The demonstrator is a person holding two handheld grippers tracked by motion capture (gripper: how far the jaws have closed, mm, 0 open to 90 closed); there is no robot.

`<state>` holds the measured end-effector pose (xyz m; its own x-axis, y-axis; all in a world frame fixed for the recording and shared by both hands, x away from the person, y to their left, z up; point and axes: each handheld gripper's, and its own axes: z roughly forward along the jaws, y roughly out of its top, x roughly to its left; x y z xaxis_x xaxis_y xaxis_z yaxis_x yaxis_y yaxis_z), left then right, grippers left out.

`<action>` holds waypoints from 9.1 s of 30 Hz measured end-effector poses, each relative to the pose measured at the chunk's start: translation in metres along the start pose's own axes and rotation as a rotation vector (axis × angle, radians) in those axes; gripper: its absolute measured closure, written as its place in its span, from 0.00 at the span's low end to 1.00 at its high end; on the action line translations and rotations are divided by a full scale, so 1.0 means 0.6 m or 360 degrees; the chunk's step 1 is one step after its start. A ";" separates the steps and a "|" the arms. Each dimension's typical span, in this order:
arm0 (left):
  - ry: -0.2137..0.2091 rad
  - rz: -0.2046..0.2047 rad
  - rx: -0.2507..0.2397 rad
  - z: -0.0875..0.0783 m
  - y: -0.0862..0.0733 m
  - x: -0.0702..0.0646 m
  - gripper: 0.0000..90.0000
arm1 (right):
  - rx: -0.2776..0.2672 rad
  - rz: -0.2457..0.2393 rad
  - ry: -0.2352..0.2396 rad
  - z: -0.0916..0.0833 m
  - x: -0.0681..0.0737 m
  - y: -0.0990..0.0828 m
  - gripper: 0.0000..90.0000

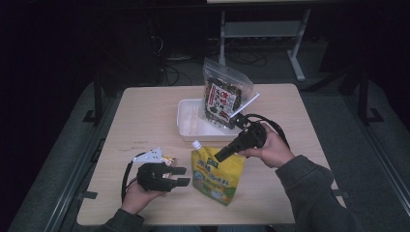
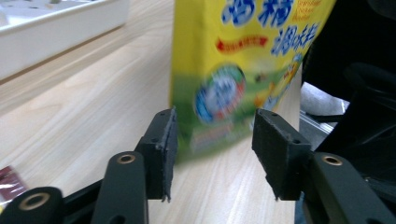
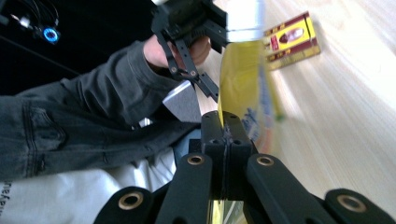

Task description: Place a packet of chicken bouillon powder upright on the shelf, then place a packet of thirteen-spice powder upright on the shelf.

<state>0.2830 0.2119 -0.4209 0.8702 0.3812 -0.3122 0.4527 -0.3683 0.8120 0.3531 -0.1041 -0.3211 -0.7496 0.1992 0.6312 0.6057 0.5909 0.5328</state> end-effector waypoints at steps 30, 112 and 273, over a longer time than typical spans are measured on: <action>0.0190 -0.0001 0.0054 -0.015 -0.007 0.006 0.38 | -0.0667 0.0220 -0.0019 -0.035 -0.008 0.032 0.99; 0.0213 -0.0036 0.0016 -0.033 -0.011 0.017 0.37 | -0.1144 0.0429 -0.0465 0.061 -0.141 0.216 0.98; 0.0612 -0.0096 0.0094 -0.053 -0.045 0.015 0.20 | -0.0811 0.0543 -0.0081 0.059 -0.106 -0.118 0.46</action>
<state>0.2721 0.2524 -0.4300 0.7103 0.6894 -0.1421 0.5212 -0.3795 0.7644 0.3486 -0.1312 -0.4189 -0.4955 0.3559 0.7924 0.8555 0.0419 0.5161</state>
